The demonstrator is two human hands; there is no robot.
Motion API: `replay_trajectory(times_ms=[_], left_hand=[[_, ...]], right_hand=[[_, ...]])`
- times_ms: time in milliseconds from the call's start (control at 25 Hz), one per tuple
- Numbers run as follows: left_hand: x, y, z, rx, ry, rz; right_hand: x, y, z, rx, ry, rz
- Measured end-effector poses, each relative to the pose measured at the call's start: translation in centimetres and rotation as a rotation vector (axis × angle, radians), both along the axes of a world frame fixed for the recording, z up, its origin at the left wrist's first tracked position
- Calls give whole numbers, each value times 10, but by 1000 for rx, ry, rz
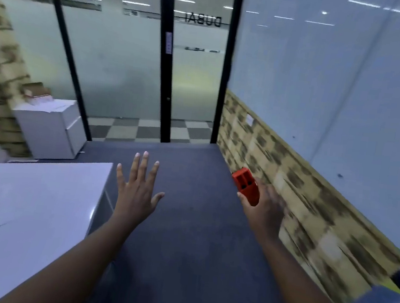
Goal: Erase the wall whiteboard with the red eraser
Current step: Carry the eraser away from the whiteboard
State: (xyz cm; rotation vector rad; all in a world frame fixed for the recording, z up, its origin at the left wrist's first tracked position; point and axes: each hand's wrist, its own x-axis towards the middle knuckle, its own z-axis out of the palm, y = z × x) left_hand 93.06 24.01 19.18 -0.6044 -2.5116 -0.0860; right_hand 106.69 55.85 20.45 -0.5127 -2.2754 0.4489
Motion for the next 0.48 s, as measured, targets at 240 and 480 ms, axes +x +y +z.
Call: replay_trajectory(times_ms=[240,480], left_hand=[[-136,-1,16,-44,-19,136],[-226,-56,39,12,-38,295]], right_hand=[[-173,18,15,-2,15,133],[-329,16,27,-52,-62,366]])
